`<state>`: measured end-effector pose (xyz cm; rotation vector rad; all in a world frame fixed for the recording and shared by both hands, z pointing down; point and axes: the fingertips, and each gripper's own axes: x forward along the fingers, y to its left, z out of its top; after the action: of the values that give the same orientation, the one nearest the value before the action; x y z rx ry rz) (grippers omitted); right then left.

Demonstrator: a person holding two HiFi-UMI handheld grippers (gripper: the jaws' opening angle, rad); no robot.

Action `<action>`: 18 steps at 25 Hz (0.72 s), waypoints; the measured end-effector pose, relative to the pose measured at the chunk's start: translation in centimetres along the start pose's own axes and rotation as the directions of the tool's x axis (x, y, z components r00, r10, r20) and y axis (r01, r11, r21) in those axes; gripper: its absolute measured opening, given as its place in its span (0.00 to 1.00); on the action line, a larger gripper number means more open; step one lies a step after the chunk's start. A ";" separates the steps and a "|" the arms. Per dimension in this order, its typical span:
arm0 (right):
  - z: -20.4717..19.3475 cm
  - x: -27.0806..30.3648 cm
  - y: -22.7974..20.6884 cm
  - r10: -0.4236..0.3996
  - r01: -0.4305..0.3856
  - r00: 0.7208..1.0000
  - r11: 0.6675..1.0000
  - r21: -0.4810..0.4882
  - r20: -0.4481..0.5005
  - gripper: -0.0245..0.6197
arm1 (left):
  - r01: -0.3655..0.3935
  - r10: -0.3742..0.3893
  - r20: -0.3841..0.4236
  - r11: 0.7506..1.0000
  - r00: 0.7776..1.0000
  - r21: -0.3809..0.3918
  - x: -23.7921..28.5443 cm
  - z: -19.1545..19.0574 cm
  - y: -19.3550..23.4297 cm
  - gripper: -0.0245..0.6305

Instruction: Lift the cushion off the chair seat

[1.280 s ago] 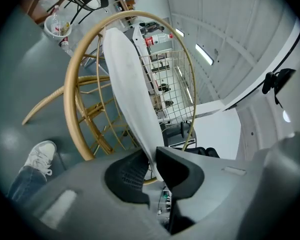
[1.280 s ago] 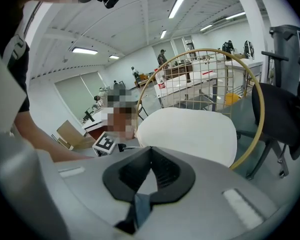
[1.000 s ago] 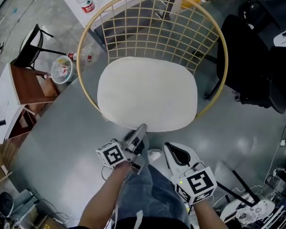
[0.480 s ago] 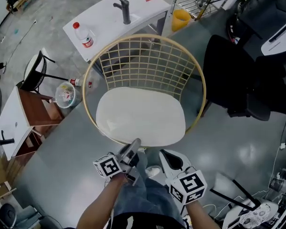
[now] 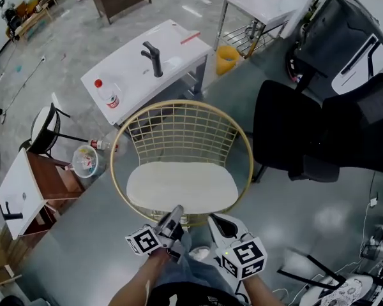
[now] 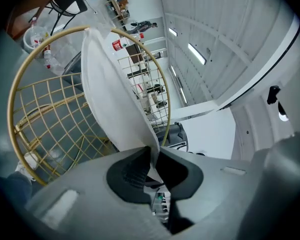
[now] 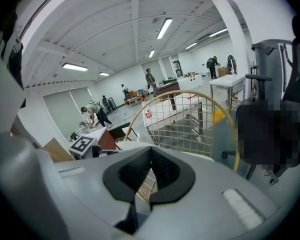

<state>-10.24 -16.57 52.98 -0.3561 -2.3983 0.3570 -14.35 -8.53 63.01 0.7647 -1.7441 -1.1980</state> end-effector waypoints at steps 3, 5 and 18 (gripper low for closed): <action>1.2 0.0 -0.6 -0.015 0.015 1.000 1.000 0.019 0.007 0.03 | 0.006 -0.005 -0.014 1.000 1.000 0.017 0.8 1.0 -1.2 0.09; 1.9 -0.1 -0.8 -0.027 0.026 1.000 0.999 0.032 0.010 0.03 | 0.018 -0.018 -0.017 1.000 1.000 0.019 1.3 1.8 -2.1 0.08; 7.6 0.9 -2.2 -0.094 0.090 0.992 0.994 0.054 0.084 0.03 | 0.136 -0.132 -0.081 0.990 0.988 0.036 3.9 5.4 -7.2 0.09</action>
<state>-16.31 -19.53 48.70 -0.2103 -2.4757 0.3975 -20.79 -12.11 56.60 0.9541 -1.6794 -1.2073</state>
